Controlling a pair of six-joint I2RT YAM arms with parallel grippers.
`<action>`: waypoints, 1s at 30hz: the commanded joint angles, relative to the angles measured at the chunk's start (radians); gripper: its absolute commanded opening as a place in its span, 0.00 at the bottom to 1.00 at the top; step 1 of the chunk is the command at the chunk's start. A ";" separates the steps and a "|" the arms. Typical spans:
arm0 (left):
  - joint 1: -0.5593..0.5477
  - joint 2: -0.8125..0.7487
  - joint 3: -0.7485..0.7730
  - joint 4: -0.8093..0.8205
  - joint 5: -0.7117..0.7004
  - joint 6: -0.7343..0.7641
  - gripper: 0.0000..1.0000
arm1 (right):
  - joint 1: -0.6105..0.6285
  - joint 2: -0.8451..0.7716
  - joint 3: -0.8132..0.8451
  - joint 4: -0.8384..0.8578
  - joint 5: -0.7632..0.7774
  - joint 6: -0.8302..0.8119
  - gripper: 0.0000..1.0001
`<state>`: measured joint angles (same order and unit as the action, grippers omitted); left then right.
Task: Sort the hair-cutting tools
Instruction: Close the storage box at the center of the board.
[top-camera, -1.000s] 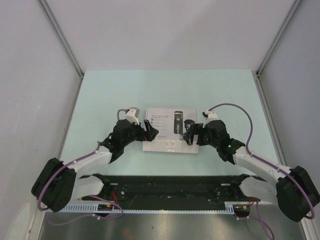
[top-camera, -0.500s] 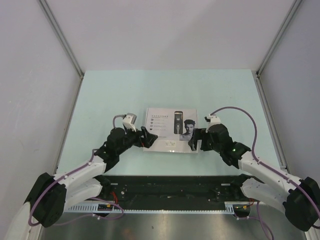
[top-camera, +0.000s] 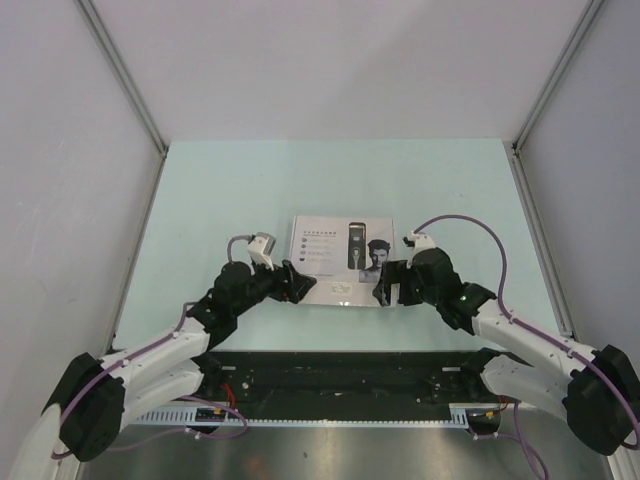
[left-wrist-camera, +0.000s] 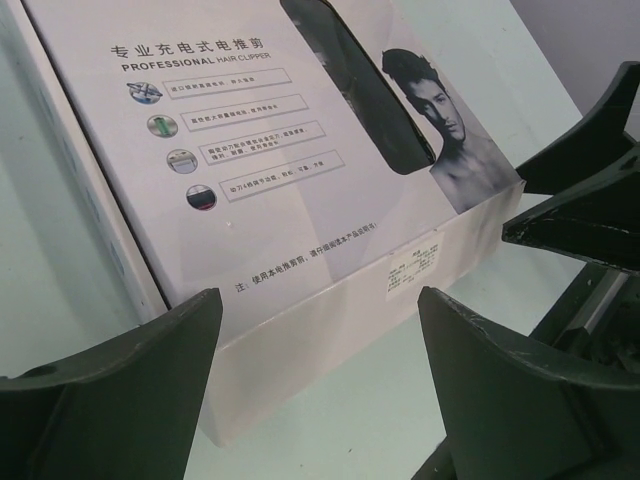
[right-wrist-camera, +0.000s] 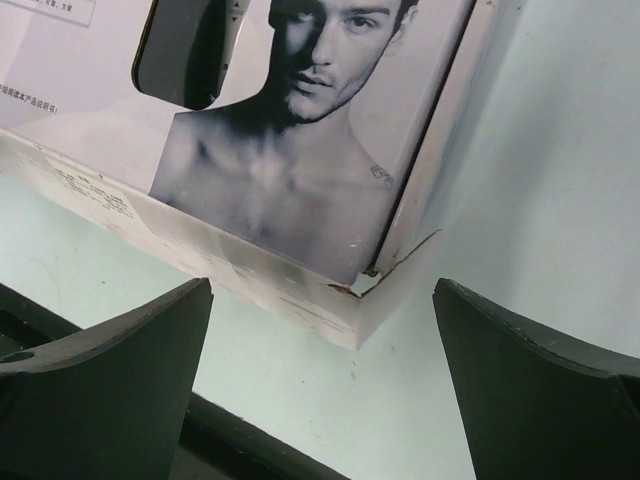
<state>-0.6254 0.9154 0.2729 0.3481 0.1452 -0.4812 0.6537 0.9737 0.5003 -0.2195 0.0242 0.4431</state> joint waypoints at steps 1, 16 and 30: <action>-0.008 -0.032 -0.011 0.000 0.028 -0.016 0.86 | 0.006 0.028 0.023 0.065 -0.064 -0.004 0.99; -0.023 -0.145 0.019 -0.136 -0.134 0.006 0.91 | 0.006 -0.038 0.058 0.086 -0.204 0.051 0.96; -0.036 -0.003 0.006 -0.173 -0.236 -0.046 0.95 | 0.006 0.034 0.058 0.012 -0.086 0.046 0.96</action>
<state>-0.6525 0.8227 0.2554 0.1616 -0.1017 -0.5007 0.6537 0.9985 0.5224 -0.1989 -0.1219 0.4786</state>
